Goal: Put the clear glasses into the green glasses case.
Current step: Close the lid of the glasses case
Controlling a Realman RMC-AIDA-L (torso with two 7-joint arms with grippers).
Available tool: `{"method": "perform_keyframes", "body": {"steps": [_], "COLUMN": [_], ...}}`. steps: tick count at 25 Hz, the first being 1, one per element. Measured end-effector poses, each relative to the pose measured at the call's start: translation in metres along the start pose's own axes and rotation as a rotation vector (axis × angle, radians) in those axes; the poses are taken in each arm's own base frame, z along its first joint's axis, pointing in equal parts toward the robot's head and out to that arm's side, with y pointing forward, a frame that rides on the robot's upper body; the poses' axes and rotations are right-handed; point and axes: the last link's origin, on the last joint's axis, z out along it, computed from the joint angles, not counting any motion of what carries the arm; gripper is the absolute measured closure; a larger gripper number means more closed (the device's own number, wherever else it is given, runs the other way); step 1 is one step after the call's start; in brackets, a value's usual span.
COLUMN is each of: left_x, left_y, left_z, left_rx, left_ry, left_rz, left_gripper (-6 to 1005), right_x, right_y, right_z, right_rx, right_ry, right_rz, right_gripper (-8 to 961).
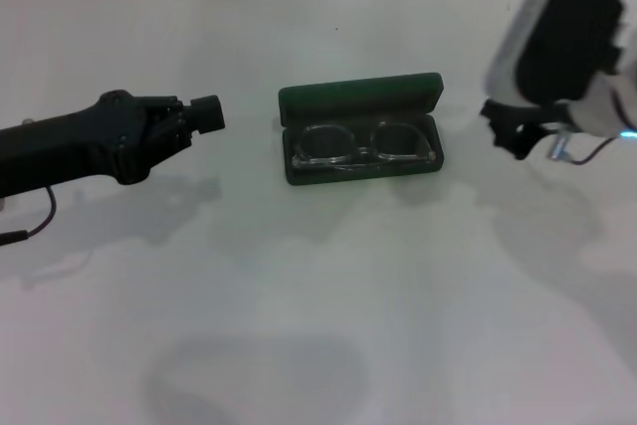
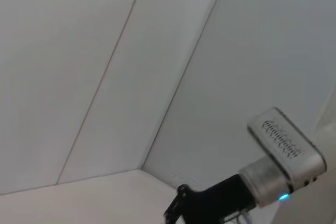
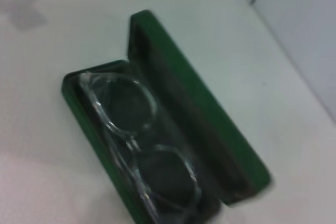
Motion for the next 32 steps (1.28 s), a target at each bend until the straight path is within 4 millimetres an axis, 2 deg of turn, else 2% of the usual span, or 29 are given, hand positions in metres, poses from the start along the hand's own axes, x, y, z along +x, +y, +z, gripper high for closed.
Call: {"method": "perform_keyframes", "body": {"steps": [6,8,11,14,17,21,24,27,32], "left_x": [-0.002,0.002,0.008,0.013,0.018,0.026,0.026,0.022,0.020], "left_y": [0.002,0.002,0.001,0.000,0.000,-0.002,-0.001,-0.001,-0.002], "left_z": [-0.009,-0.007,-0.006,-0.007,-0.005,0.002,0.002,-0.002,-0.007], "left_rx": [0.013,0.004,-0.003,-0.006,-0.012,-0.033,-0.032,-0.023,-0.008], "left_ry": [0.013,0.017,0.026,0.043,0.057,0.055,0.054,0.051,0.049], "left_rz": [0.010,0.029,0.053,0.075,0.095,0.135,0.143,0.143,0.147], "left_gripper": [943,943,943,943,943,942,942,942,942], "right_x": [0.023,0.039,0.062,0.080,0.103,0.141,0.160,0.180,0.194], "right_y": [-0.019,-0.023,-0.014,-0.001,-0.002,-0.014,-0.022,-0.029,-0.032], "right_z": [-0.032,-0.046,-0.059,-0.074,-0.094,-0.126,-0.141,-0.150,-0.145], "right_rx": [0.048,0.008,-0.146,-0.326,-0.428,-0.462,-0.428,-0.401,-0.395], "right_ry": [-0.032,-0.030,-0.062,-0.175,-0.300,-0.544,-0.683,-0.743,-0.764], "right_rz": [0.130,0.231,0.340,0.341,0.360,0.435,0.469,0.528,0.607], "right_gripper": [939,939,938,938,938,938,938,938,938]}}
